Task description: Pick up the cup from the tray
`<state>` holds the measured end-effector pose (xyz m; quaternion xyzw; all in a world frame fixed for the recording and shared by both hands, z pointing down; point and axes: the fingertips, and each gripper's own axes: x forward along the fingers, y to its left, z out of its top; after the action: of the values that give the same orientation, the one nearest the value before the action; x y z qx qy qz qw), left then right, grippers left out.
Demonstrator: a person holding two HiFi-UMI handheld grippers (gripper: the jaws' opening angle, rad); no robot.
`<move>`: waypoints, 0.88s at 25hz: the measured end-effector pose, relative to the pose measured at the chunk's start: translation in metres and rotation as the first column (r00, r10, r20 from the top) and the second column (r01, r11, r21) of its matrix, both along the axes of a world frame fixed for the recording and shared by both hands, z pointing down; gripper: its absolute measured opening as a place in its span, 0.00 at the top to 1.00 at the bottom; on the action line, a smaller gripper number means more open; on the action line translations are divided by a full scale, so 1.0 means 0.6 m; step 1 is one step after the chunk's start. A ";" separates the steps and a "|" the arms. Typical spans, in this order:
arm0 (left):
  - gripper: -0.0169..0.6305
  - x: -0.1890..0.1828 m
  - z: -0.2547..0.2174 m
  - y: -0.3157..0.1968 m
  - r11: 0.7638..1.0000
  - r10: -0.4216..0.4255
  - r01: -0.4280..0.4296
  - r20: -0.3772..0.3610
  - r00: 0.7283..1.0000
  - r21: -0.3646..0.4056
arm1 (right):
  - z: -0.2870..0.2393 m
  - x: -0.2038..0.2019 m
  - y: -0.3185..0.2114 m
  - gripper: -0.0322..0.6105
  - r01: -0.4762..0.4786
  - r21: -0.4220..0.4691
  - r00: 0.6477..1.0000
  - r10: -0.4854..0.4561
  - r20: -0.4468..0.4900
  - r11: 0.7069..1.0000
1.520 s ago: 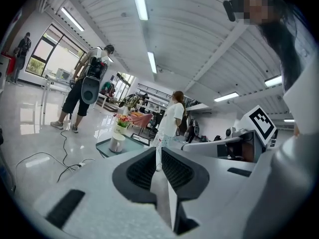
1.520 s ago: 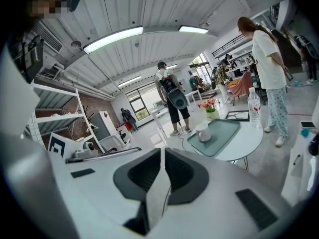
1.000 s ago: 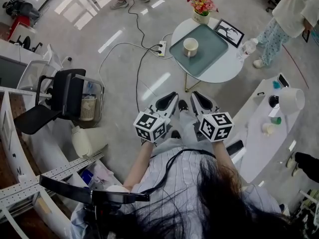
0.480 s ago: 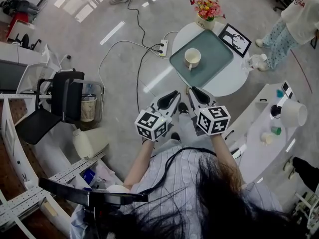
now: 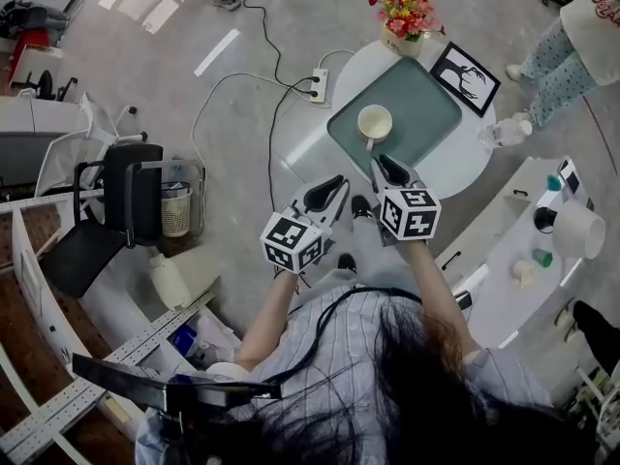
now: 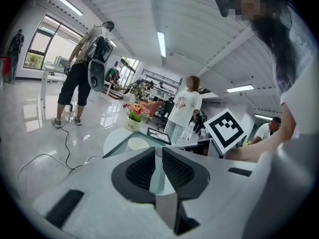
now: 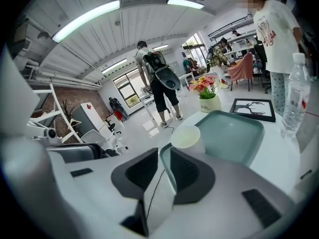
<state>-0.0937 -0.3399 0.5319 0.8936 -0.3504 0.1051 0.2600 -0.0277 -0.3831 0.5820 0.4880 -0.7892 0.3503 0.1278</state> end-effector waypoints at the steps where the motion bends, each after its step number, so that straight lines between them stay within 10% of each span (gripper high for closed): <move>1: 0.93 0.000 0.002 -0.007 1.000 0.002 -0.002 0.001 1.000 -0.003 | 0.008 0.000 -0.010 0.86 0.003 -0.008 1.000 -0.003 -0.011 1.000; 5: 0.93 0.000 0.008 -0.038 1.000 0.000 0.000 -0.004 1.000 -0.017 | 0.044 -0.004 -0.049 0.54 0.020 -0.031 0.997 -0.022 -0.073 0.999; 22: 0.93 -0.048 0.045 -0.095 0.997 -0.056 0.059 0.039 0.998 -0.060 | 0.151 -0.001 -0.139 0.32 -0.155 -0.048 0.957 0.138 -0.254 0.987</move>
<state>-0.1225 -0.3969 0.5590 0.8727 -0.3775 0.1248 0.2833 -0.0285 -0.4665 0.6728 0.5808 -0.7161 0.3210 0.2165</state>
